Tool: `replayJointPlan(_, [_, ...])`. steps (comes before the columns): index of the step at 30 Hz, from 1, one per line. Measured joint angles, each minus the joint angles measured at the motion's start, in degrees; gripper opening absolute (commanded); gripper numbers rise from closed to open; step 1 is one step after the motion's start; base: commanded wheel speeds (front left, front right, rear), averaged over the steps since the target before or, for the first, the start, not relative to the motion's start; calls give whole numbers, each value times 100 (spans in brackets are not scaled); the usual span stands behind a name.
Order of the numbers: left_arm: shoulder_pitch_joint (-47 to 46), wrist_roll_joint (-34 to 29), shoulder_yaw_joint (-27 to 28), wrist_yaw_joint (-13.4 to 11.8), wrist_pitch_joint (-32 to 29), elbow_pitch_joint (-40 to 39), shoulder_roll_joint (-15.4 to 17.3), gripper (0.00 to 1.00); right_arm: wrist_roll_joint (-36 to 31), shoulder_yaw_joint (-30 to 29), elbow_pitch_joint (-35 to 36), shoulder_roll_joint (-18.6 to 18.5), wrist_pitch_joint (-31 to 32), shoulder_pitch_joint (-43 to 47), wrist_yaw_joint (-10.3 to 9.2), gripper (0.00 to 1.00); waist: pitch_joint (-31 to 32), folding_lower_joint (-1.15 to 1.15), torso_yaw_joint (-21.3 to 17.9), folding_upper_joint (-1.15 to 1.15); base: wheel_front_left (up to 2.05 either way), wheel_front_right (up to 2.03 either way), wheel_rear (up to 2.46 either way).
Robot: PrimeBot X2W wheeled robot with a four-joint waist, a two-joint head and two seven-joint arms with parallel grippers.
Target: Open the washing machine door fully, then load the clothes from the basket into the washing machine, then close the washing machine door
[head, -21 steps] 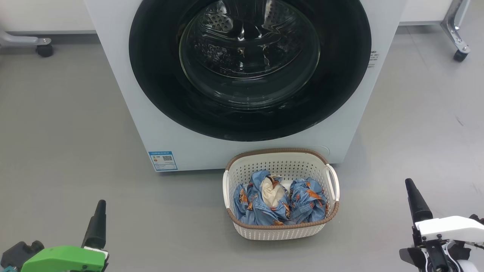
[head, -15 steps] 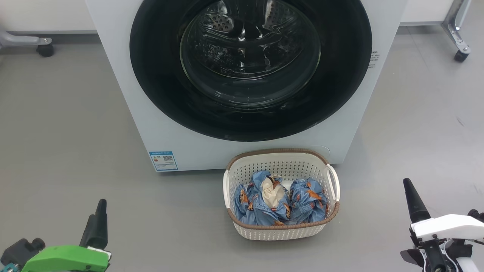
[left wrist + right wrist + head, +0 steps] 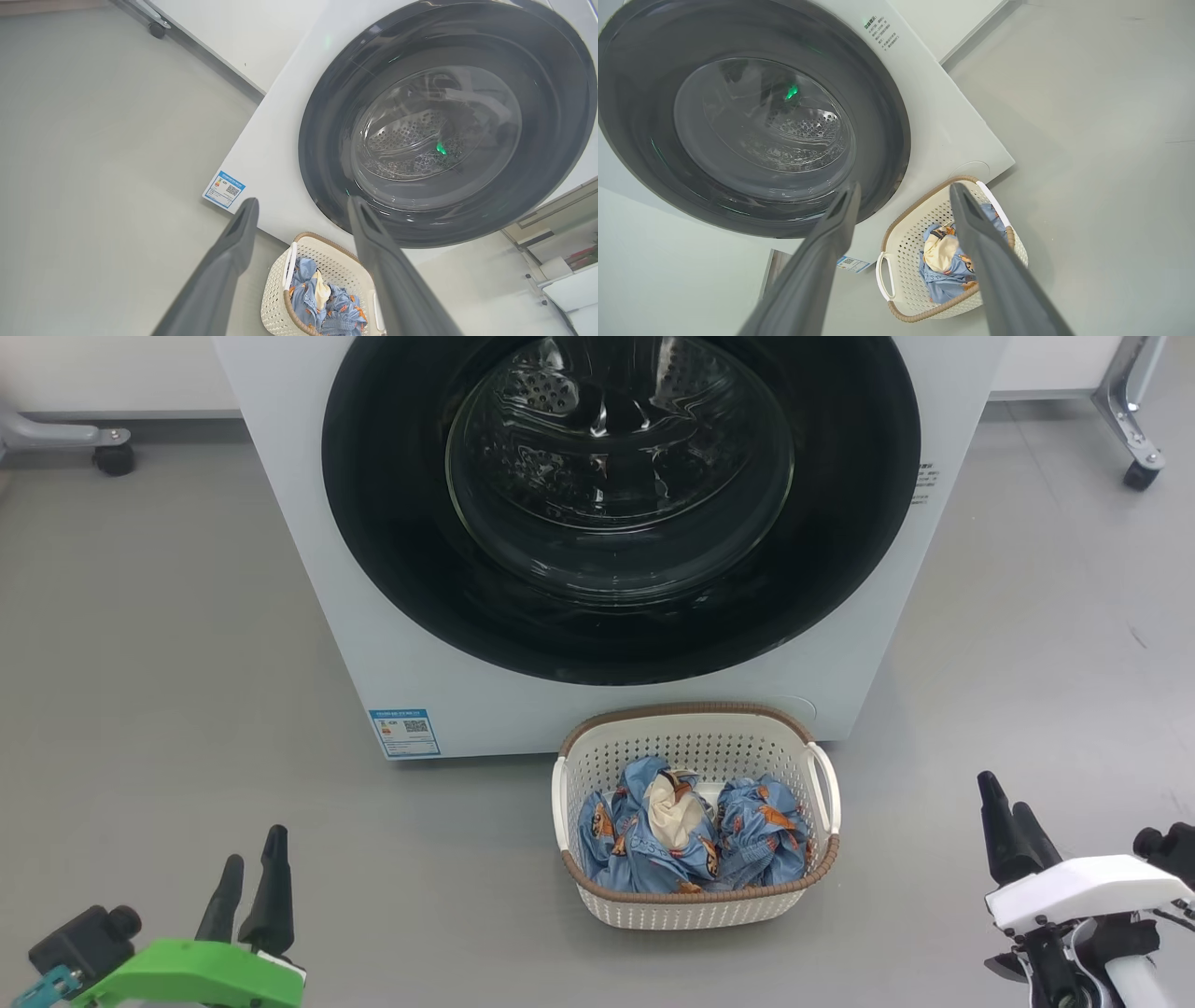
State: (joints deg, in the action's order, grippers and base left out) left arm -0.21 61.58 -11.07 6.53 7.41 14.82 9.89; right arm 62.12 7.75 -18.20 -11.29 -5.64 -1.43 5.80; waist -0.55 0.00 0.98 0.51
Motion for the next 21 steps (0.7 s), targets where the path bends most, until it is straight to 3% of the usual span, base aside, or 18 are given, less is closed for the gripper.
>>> replayJointPlan(21, [-4,-1914,-48,-1,291,-86,-45,100,-1627,487,-48,-245,-374,-118,-189,100,-55,0,37,0,0,0,0])
